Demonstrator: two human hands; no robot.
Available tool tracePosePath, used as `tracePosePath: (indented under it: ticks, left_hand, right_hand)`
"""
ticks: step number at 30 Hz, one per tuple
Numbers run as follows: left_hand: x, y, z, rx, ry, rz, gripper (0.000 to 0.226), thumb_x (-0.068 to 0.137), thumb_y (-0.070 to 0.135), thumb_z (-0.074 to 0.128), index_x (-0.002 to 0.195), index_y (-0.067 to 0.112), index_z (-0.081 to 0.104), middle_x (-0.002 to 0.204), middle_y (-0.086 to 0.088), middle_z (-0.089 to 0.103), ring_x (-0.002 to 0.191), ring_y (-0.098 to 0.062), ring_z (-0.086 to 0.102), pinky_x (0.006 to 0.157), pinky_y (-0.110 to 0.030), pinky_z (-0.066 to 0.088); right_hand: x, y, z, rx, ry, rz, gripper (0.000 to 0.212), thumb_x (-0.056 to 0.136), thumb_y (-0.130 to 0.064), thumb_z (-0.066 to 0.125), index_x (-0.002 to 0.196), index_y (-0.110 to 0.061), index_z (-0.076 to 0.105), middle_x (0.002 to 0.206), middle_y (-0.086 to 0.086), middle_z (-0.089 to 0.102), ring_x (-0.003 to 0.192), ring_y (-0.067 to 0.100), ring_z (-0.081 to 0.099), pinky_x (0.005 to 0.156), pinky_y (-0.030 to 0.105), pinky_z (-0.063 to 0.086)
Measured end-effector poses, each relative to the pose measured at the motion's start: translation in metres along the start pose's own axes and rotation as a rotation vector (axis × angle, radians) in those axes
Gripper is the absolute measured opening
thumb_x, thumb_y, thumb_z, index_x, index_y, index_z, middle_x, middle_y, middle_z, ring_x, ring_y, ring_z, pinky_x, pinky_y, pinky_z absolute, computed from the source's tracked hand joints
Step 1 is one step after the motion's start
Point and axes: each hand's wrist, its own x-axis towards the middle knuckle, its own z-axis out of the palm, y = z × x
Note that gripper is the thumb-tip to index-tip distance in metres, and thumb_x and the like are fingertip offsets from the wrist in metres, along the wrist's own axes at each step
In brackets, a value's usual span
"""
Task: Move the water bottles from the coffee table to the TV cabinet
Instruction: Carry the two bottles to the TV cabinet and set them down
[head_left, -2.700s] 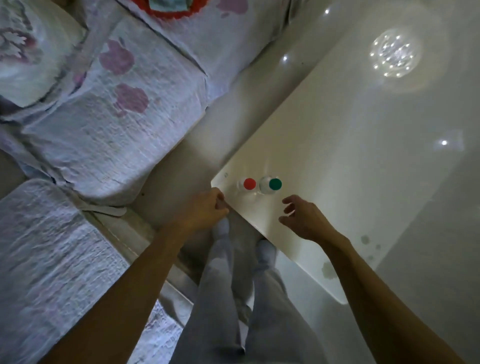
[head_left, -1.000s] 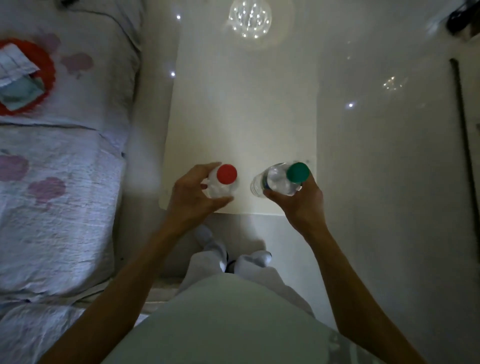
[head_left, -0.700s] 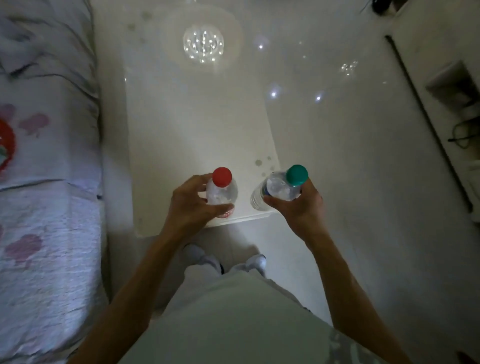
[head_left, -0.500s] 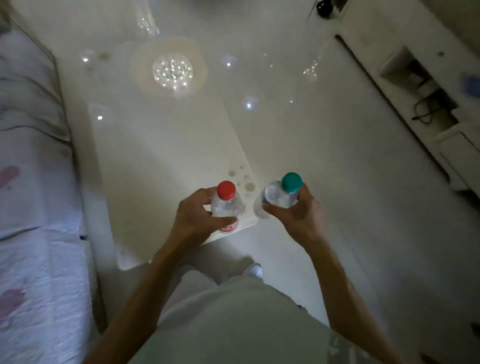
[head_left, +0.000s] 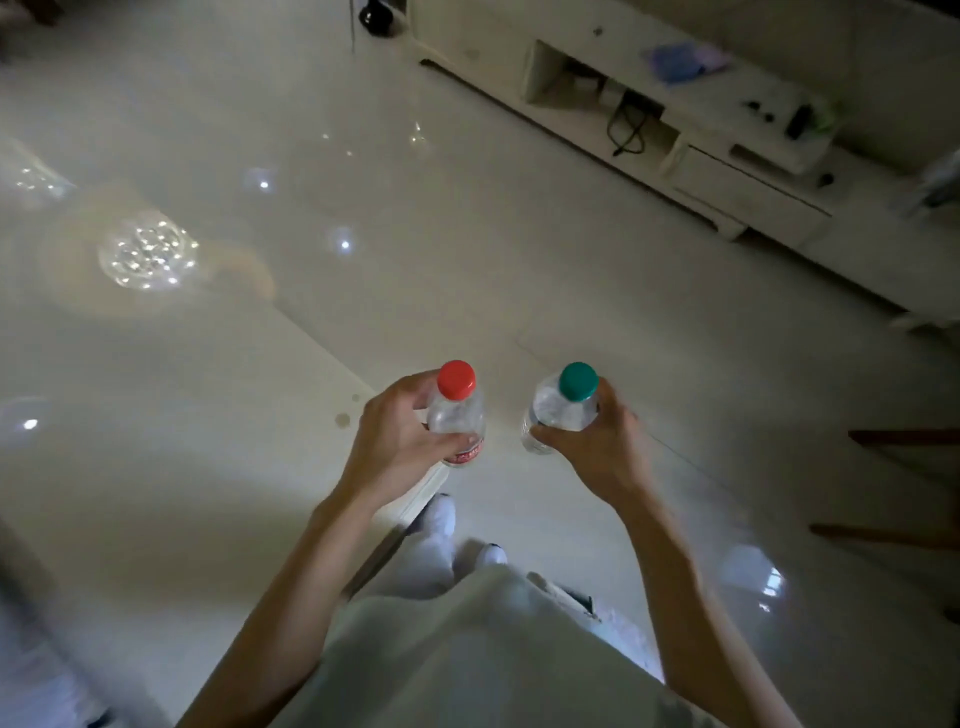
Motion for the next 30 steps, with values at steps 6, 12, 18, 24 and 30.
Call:
tracePosePath:
  ticks: [6,12,18,24,30]
  left_hand:
    - [0.067,0.022,0.01,0.05,-0.185,0.099,0.054,0.053,0.024,0.088,0.09,0.053,0.061,0.095,0.023,0.068,0.095,-0.001,0.065,0.087,-0.036,0.056]
    - [0.118,0.043,0.024,0.107,-0.328,0.222,0.067,0.05,0.029,0.09,0.109,0.043,0.063,0.105,0.016,0.067,0.099,-0.004,0.062,0.086,-0.034,0.055]
    - [0.145,0.078,0.056,0.126,-0.454,0.31,0.066,0.052,0.022,0.091,0.109,0.041,0.064,0.105,0.018,0.067,0.098,-0.003,0.062,0.084,-0.026,0.052]
    - [0.166,0.117,0.111,0.161,-0.555,0.38,0.063,0.052,0.022,0.091,0.109,0.035,0.068,0.102,0.014,0.07,0.097,-0.008,0.064,0.082,-0.029,0.053]
    - [0.188,0.167,0.183,0.199,-0.572,0.42,0.061,0.053,0.022,0.09,0.109,0.033,0.068,0.101,0.014,0.07,0.097,-0.008,0.065,0.084,-0.029,0.053]
  right_hand:
    - [0.018,-0.006,-0.015,-0.002,0.141,0.102,0.068,0.061,-0.033,0.088,0.119,-0.026,0.054,0.101,-0.008,0.064,0.092,0.018,0.061,0.073,0.028,0.042]
    - [0.023,-0.014,-0.034,-0.019,0.282,0.189,0.07,0.062,-0.034,0.087,0.124,-0.024,0.055,0.099,-0.01,0.062,0.087,0.012,0.057,0.061,0.011,0.034]
    - [0.025,0.002,-0.052,0.006,0.386,0.278,0.074,0.062,-0.041,0.086,0.126,-0.023,0.053,0.11,-0.005,0.067,0.093,0.014,0.061,0.065,0.015,0.039]
    - [0.041,0.031,-0.09,0.042,0.481,0.355,0.075,0.061,-0.045,0.085,0.126,-0.024,0.054,0.113,-0.003,0.068,0.095,0.017,0.063,0.069,0.024,0.045]
    - [0.075,0.061,-0.162,0.096,0.487,0.339,0.071,0.063,-0.039,0.087,0.125,-0.019,0.057,0.114,-0.001,0.068,0.097,0.017,0.062,0.075,0.026,0.044]
